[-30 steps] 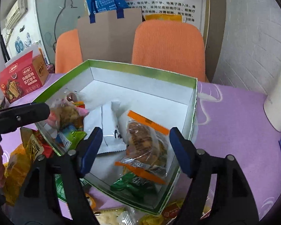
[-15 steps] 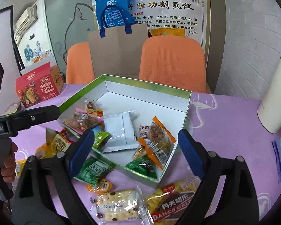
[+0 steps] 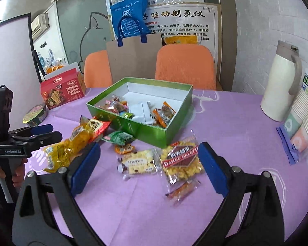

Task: Organize snacks
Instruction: 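Withdraw both tools from the box back toward the snack pile, then grasp orange-lidded cup snack with right tool while left tool grasps green packet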

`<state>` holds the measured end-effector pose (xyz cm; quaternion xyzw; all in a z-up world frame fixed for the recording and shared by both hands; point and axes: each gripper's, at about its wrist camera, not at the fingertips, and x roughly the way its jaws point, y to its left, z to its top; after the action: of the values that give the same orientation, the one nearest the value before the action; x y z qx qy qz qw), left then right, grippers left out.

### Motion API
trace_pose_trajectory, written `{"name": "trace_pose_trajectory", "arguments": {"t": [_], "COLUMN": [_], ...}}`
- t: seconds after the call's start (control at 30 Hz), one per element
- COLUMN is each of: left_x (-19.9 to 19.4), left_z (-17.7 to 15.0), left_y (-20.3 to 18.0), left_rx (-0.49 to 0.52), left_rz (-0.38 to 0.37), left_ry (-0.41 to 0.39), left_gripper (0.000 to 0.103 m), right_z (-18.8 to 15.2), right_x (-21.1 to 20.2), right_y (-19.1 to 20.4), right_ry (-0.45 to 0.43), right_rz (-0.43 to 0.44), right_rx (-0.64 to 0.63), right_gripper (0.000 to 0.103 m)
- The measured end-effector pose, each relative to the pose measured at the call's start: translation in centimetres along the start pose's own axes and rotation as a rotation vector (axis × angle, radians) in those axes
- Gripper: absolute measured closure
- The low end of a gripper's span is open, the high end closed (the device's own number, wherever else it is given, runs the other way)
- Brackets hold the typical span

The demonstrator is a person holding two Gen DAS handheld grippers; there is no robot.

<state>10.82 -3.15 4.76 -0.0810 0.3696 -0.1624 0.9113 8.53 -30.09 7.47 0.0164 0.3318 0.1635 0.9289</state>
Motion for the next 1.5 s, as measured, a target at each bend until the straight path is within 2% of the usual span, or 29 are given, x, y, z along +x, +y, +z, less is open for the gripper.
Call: {"name": "trace_pose_trajectory", "arguments": {"t": [0.17, 0.27, 0.37, 0.5, 0.63, 0.73, 0.83, 0.87, 0.9, 1.0, 1.2, 1.27, 1.4, 1.5], "left_x": [0.1, 0.2, -0.8, -2.4, -2.8, -2.7, -1.9, -1.7, -1.3, -0.3, 1.9, 2.6, 5.3, 8.0], "left_z": [-3.1, -4.4, -5.4, -5.9, -5.7, -5.6, -4.9, -4.6, -4.2, -3.5, -2.4, -1.7, -0.2, 1.0], "left_y": [1.0, 1.3, 1.9, 3.0, 3.6, 3.5, 3.3, 3.2, 3.0, 2.5, 0.8, -0.1, -1.6, -2.4], "left_rx": [-0.084, -0.094, -0.110, -0.135, -0.147, -0.130, -0.113, -0.110, -0.105, -0.086, -0.042, -0.026, 0.009, 0.018], "left_rz": [-0.035, -0.052, -0.047, -0.033, -0.024, -0.028, -0.036, -0.039, -0.044, -0.067, -0.083, -0.118, -0.103, -0.092], "left_ry": [0.020, 0.043, 0.030, -0.005, -0.021, -0.024, -0.026, -0.027, -0.028, -0.011, 0.018, 0.026, 0.043, 0.085], "left_gripper": [0.005, 0.005, 0.005, 0.005, 0.005, 0.005, 0.005, 0.005, 0.006, 0.012, 0.012, 0.012, 0.012, 0.012], "right_z": [-3.0, -3.9, -3.9, -3.1, -2.3, -2.1, -2.0, -2.1, -2.2, -2.6, -3.2, -3.2, -3.9, -4.8], "right_x": [2.1, 4.0, 6.4, 10.4, 14.4, 16.4, 17.2, 17.3, 17.2, 16.3, 11.3, 9.7, 8.0, 7.3], "right_y": [0.5, 1.2, 2.6, 5.0, 6.7, 6.6, 6.6, 6.5, 6.5, 6.9, 6.5, 5.2, 2.2, 0.6], "right_ry": [0.087, 0.137, 0.164, 0.215, 0.257, 0.266, 0.264, 0.266, 0.264, 0.261, 0.201, 0.183, 0.177, 0.202], "right_rz": [-0.001, 0.027, 0.058, 0.108, 0.092, 0.037, 0.023, 0.037, 0.041, 0.043, 0.094, 0.081, 0.006, -0.004], "right_rx": [-0.011, -0.022, -0.043, -0.078, -0.129, -0.155, -0.180, -0.177, -0.178, -0.210, -0.203, -0.167, -0.104, -0.061], "right_gripper": [0.007, 0.008, 0.016, 0.021, 0.030, 0.037, 0.049, 0.057, 0.058, 0.059, 0.059, 0.059, 0.059, 0.059]}}
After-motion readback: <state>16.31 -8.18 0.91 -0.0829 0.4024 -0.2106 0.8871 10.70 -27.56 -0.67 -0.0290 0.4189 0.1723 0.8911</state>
